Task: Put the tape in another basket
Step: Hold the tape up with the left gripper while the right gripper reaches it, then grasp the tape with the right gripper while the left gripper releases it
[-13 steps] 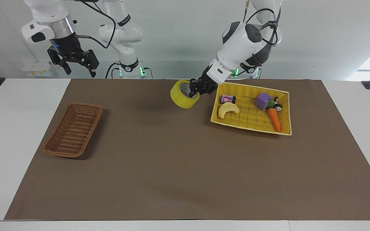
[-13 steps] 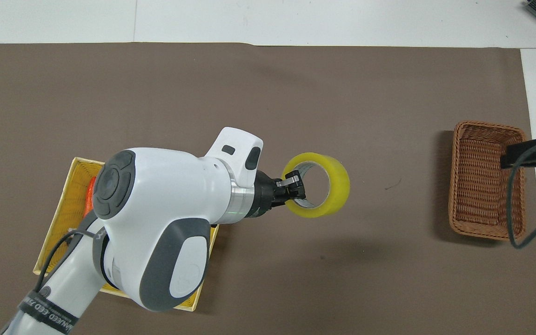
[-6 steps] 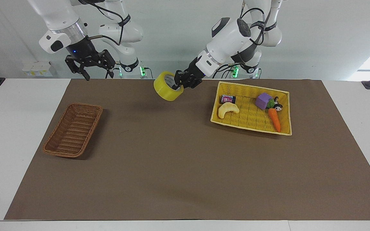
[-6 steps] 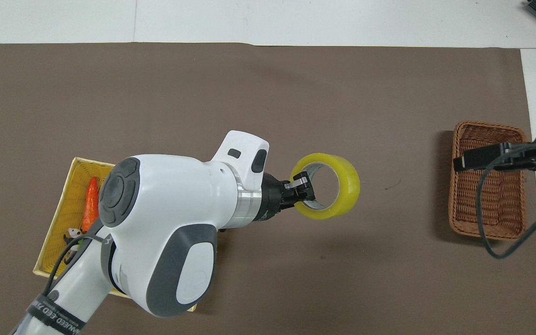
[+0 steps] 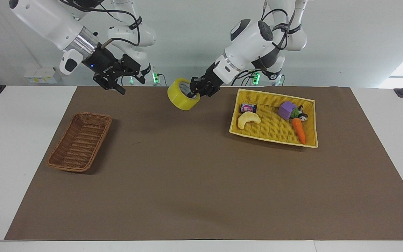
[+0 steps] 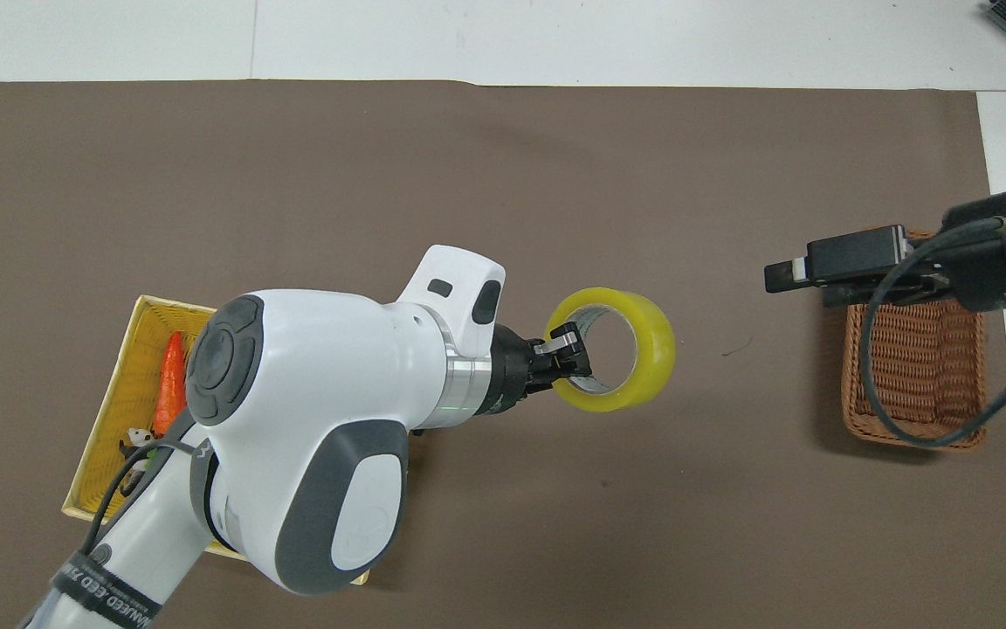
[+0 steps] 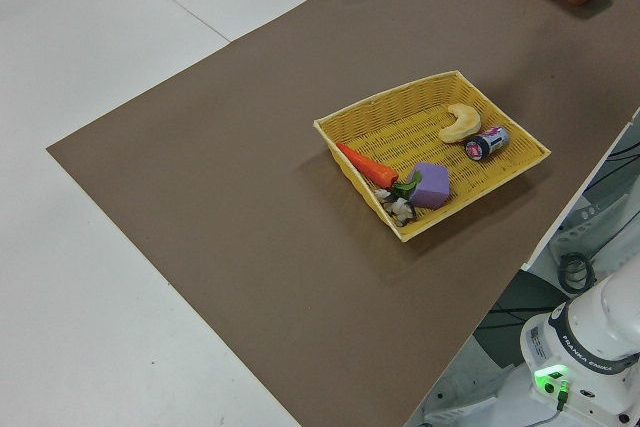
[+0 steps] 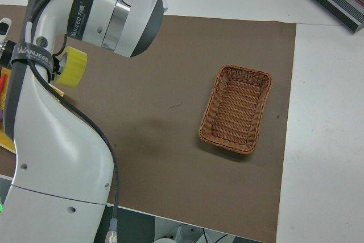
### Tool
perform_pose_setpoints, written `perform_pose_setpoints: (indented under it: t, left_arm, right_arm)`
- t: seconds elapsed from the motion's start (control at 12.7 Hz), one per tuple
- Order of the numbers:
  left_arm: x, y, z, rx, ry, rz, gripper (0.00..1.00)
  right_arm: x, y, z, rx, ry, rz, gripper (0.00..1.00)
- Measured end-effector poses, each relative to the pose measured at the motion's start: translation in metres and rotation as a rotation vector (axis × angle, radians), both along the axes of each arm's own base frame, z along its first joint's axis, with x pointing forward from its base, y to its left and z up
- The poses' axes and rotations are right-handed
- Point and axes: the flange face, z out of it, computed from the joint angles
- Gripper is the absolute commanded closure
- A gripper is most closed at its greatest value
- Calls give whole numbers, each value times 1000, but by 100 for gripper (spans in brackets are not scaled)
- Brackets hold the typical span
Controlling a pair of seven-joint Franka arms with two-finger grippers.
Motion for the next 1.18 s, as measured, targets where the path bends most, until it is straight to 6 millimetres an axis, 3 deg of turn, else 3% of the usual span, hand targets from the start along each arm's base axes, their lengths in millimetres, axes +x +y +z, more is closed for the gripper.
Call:
perform_pose_setpoints:
  t: [0.39, 0.63, 0.94, 1.18]
  left_arm:
    - [-1, -1, 0, -5, 4, 2, 100]
    - [-1, -2, 1, -28, 21, 12, 100]
    - [-2, -3, 3, -37, 25, 13, 100]
    - [-3, -5, 3, -37, 25, 10, 100]
  right_arm:
    - [0, 58, -33, 95, 9, 11, 0]
    - [-13, 74, -45, 120, -5, -15, 0]
    - [-23, 80, -52, 119, -5, 4, 0]
    - [-27, 88, -55, 118, -6, 27, 55]
